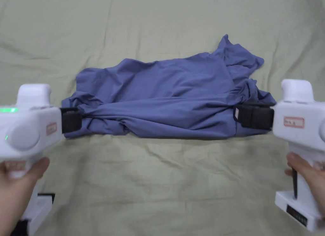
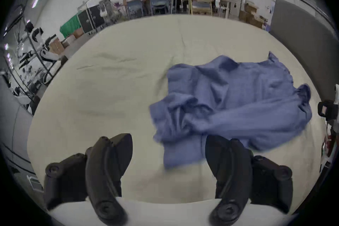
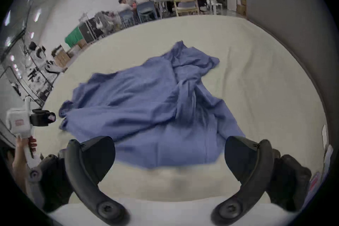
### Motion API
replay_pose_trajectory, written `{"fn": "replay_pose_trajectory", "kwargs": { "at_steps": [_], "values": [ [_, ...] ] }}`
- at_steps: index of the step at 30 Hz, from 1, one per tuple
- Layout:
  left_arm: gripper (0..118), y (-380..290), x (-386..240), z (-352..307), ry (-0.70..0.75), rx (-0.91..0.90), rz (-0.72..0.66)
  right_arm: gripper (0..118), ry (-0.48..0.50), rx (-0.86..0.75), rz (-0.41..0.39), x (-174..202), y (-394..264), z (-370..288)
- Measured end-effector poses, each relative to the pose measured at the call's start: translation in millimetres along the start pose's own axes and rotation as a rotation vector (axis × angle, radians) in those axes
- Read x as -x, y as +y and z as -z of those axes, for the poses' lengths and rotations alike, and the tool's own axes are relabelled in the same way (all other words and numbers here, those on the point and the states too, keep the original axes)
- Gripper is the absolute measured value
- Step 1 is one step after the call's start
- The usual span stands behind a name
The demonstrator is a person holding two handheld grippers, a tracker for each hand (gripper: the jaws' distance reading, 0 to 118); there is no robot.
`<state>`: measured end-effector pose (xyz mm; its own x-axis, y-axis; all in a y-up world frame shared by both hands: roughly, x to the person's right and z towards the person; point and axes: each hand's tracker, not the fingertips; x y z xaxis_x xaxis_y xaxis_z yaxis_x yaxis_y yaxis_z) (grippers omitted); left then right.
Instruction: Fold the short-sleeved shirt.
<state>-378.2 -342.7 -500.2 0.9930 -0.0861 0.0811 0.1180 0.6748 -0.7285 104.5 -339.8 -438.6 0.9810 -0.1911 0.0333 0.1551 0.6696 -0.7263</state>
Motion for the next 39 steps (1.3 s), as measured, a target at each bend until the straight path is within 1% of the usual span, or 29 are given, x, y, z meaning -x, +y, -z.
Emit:
{"fn": "replay_pose_trajectory", "kwargs": {
  "at_steps": [1, 2, 3, 4, 5, 6, 7, 8, 9, 12, 14, 16, 17, 18, 19, 20, 22, 24, 26, 27, 28, 29, 30, 31, 34, 35, 36, 37, 39],
  "values": [
    [81, -16, 1, -18, -0.031, -0.023, -0.024, 118, -0.003, 0.010, -0.016, 4, -13, -13],
    [42, -34, 0, -35, -0.130, -0.054, -0.034, 108, -0.014, 0.005, -0.043, 8, -28, -27],
    [0, -48, -2, -46, -0.226, -0.079, -0.035, 58, -0.044, -0.004, -0.077, 13, -41, -39],
    [0, -62, -10, -53, -0.223, -0.041, -0.040, 2, -0.038, 0.017, -0.123, 18, -56, -50],
    [0, -77, -20, -63, -0.082, -0.018, -0.050, 2, -0.053, 0.046, -0.148, 18, -70, -48],
    [0, -85, -22, -65, -0.062, 0.019, -0.023, 2, -0.076, 0.024, -0.143, 21, -87, -50],
    [0, -93, -27, -68, -0.100, 0.062, 0.002, 2, -0.057, 0.010, -0.129, 19, -100, -56],
    [0, -99, -31, -73, -0.102, 0.040, -0.015, 2, -0.003, 0.018, -0.116, 18, -107, -59],
    [0, -102, -34, -76, -0.103, 0.034, -0.015, 2, -0.026, 0.023, -0.098, 21, -106, -64],
    [0, -83, -37, -68, -0.049, 0.023, 0.029, 2, -0.035, 0.026, -0.106, 17, -108, -61],
    [0, -60, -34, -47, -0.036, 0.045, 0.048, 2, -0.033, 0.012, -0.093, 17, -99, -69],
    [0, -39, -26, -17, -0.043, 0.059, 0.025, 2, -0.022, -0.001, -0.080, 13, -96, -67],
    [15, -28, -21, -1, -0.048, 0.071, -0.009, 2, -0.019, -0.005, -0.078, 16, -89, -74],
    [75, -16, -16, 16, -0.052, 0.070, -0.022, 2, -0.015, -0.009, -0.076, 16, -87, -74],
    [100, -9, -12, 34, -0.064, 0.068, -0.023, 2, -0.013, -0.012, -0.074, 15, -86, -73],
    [101, -2, -10, 54, -0.061, 0.068, -0.032, 2, -0.011, -0.013, -0.073, 14, -86, -70],
    [101, 5, -10, 89, -0.060, 0.178, -0.050, 2, -0.008, -0.015, -0.070, 17, -81, -72],
    [101, 0, -12, 118, -0.107, 0.261, -0.034, 2, -0.009, -0.009, -0.061, 15, -82, -65],
    [100, -1, -9, 103, -0.111, 0.149, -0.020, 2, -0.016, -0.002, -0.052, 15, -81, -65],
    [82, 2, -6, 99, -0.120, 0.149, -0.015, 2, -0.016, 0.002, -0.049, 14, -82, -62],
    [55, 5, -1, 95, -0.125, 0.151, -0.022, 2, -0.014, 0.007, -0.045, 13, -84, -58],
    [13, 8, 4, 92, -0.170, 0.130, -0.061, 2, -0.009, 0.019, -0.046, 13, -85, -55],
    [3, 10, 9, 84, -0.207, 0.108, -0.103, 2, -0.004, 0.037, -0.050, 14, -87, -49],
    [3, 14, 10, 79, -0.210, 0.123, -0.152, 2, -0.006, 0.052, -0.058, 15, -88, -43],
    [3, 24, -2, 66, -0.181, 0.104, -0.077, 3, 0.003, 0.066, -0.062, 15, -84, -32],
    [3, 27, -4, 61, -0.183, 0.096, -0.064, 18, 0.014, 0.073, -0.060, 13, -78, -26],
    [3, 30, -6, 58, -0.179, 0.094, -0.054, 76, 0.012, 0.074, -0.056, 10, -73, -20],
    [3, 32, -8, 53, -0.178, 0.092, -0.044, 116, -0.007, 0.067, -0.056, 6, -65, -14],
    [3, 34, -7, 47, -0.186, 0.076, -0.035, 118, -0.056, 0.083, -0.068, -9, -46, 13]
  ]
}}
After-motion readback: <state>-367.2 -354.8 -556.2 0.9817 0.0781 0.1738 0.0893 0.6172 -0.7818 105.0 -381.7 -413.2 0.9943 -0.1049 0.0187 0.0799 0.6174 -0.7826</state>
